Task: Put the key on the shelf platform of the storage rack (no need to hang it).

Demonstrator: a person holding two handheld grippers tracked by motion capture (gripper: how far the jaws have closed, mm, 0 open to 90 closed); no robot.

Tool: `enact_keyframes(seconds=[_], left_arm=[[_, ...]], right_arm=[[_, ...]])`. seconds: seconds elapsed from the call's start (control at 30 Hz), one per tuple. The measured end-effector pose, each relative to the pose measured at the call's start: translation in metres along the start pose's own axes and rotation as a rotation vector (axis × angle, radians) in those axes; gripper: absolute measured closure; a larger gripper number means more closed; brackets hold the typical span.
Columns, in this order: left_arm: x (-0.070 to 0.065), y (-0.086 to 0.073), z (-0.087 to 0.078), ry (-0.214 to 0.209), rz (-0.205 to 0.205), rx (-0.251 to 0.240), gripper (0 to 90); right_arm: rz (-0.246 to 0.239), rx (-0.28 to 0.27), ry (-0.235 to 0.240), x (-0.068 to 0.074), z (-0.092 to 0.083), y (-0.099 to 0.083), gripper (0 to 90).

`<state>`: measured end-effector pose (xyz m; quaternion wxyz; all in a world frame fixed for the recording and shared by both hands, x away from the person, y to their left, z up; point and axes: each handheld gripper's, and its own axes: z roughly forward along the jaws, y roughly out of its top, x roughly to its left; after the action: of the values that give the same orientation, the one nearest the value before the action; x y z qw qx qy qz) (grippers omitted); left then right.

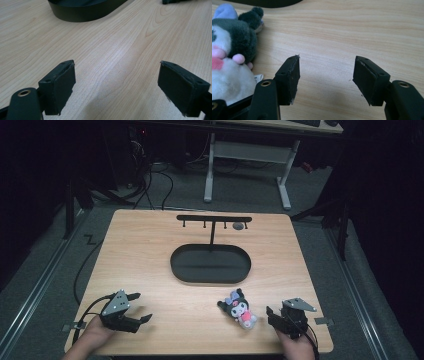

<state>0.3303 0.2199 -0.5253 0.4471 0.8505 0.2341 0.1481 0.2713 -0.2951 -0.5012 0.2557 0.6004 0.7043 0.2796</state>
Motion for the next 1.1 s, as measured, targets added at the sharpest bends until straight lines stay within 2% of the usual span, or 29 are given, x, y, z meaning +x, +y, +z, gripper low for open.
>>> enact_keyframes(seconds=[0.27, 0.37, 0.53, 0.63, 0.7, 1.1], left_arm=[[-0.002, 0.0, 0.0, 0.013, 0.004, 0.0, 15.5], [-0.002, -0.001, -0.001, 0.019, 0.0, -0.008, 15.6], [-0.001, -0.001, -0.002, 0.014, 0.001, -0.01, 15.6], [0.0, -0.002, -0.003, 0.008, -0.007, -0.024, 15.5], [0.0, -0.002, -0.003, 0.007, -0.012, -0.025, 15.5], [0.0, -0.001, -0.002, 0.009, -0.005, -0.016, 15.5]], right_arm=[[0.005, 0.051, 0.005, 0.001, -0.002, 0.003, 39.1], [0.009, 0.063, 0.029, 0.003, -0.001, 0.006, 39.1], [0.013, 0.082, 0.034, 0.005, 0.001, 0.013, 39.0], [-0.012, 0.096, 0.021, 0.007, -0.001, 0.018, 38.7], [0.006, 0.117, 0.033, 0.005, -0.003, 0.023, 38.7], [-0.012, 0.21, 0.067, 0.005, 0.002, 0.035, 38.4]])
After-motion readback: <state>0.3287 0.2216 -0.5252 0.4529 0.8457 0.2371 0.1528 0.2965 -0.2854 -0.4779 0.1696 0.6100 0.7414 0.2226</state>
